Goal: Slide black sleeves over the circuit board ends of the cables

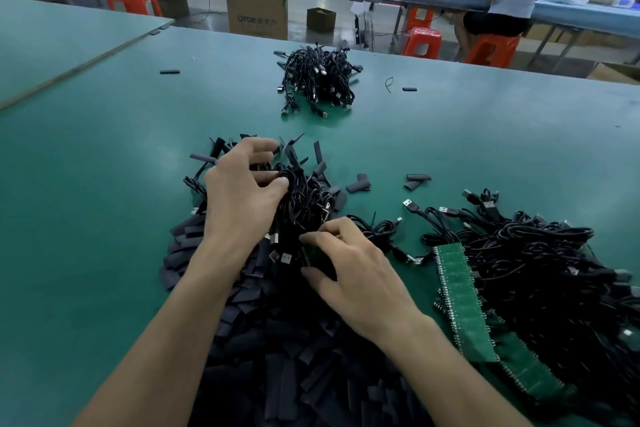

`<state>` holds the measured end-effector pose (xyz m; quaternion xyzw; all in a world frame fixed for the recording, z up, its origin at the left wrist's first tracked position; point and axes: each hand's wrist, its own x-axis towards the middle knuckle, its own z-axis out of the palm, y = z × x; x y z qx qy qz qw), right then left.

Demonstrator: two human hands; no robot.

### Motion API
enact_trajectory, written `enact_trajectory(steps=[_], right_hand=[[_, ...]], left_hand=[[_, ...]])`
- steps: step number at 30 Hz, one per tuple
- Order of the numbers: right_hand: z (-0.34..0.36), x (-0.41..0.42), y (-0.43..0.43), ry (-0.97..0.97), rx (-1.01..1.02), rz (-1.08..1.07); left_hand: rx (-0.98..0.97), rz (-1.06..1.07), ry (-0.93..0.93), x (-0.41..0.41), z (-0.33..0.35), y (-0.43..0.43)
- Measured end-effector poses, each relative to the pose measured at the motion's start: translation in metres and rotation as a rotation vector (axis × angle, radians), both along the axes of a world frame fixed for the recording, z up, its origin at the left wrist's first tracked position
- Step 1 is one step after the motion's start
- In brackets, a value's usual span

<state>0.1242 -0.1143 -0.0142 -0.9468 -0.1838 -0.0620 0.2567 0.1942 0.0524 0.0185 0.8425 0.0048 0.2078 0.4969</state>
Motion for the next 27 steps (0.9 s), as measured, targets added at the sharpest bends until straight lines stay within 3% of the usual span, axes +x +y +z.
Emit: enact_trajectory(steps=[4,8,11,13,16,18,27], right_hand=[[0.002,0.000,-0.007,-0.073,0.190,-0.084],[0.013,0.009,-0.017,-0.132,0.400,-0.185],[0.022,0.017,-0.028,-0.062,0.634,-0.205],[0.028,0.021,-0.035,-0.008,0.765,-0.178],[0.035,0.023,-0.040,0.033,0.926,-0.087],[0.037,0.023,-0.042,0.064,1.003,-0.020],[0.043,0.022,-0.046,0.297,1.115,0.039]], left_hand=[[-0.015,0.123,-0.072,0.002,0.001,0.004],[-0.007,0.090,-0.071,0.002,0.002,0.005],[0.089,0.089,-0.086,-0.005,0.007,-0.003],[0.028,-0.017,-0.111,-0.012,0.014,-0.009],[-0.206,-0.422,0.007,-0.023,0.023,-0.020],[-0.232,-0.596,0.076,-0.027,0.023,-0.028],[-0.399,-0.708,0.167,-0.027,0.018,-0.035]])
